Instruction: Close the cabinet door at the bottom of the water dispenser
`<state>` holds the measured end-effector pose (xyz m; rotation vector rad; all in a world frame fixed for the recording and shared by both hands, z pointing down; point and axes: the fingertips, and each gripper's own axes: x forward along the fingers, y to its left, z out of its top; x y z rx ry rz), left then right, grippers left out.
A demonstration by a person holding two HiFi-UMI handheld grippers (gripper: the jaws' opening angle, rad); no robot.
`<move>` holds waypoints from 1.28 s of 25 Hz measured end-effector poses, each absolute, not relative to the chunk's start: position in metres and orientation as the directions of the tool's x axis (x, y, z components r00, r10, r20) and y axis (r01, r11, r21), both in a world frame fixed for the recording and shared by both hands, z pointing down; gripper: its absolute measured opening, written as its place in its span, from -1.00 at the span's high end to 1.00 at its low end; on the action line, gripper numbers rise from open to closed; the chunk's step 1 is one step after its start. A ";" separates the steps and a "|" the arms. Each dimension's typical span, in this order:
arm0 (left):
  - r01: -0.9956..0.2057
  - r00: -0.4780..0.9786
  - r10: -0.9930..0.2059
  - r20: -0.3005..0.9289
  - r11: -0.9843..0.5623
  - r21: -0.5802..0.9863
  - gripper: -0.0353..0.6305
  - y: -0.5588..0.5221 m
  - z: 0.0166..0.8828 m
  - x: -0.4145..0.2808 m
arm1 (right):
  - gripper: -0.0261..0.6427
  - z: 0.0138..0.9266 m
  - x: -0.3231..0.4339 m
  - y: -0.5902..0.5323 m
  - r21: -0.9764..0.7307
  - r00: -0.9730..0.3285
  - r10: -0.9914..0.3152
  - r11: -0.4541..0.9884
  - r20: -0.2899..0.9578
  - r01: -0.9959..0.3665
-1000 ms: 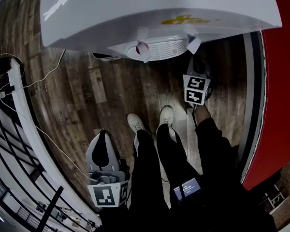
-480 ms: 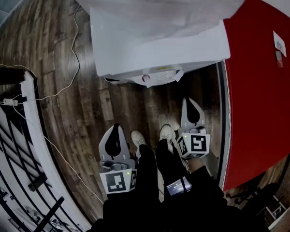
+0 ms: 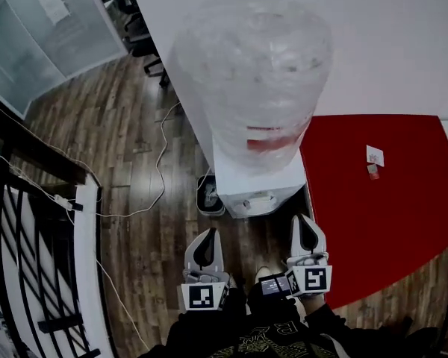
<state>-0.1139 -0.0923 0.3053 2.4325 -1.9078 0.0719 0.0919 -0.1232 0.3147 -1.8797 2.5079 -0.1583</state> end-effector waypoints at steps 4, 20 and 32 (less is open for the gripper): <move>-0.979 0.197 -0.980 0.029 -0.195 0.053 0.88 -0.098 0.269 -0.120 | 0.93 0.269 0.093 -0.121 -0.109 -0.241 -0.970 0.242 -0.024 -0.964; -0.964 0.263 -0.964 -0.028 -0.264 0.028 0.88 -0.106 0.243 -0.118 | 0.93 0.254 0.078 -0.115 -0.118 -0.252 -0.967 0.253 -0.020 -0.960; -0.962 0.272 -0.962 -0.023 -0.273 0.030 0.88 -0.107 0.245 -0.114 | 0.93 0.249 0.081 -0.121 -0.089 -0.244 -0.969 0.246 -0.032 -0.965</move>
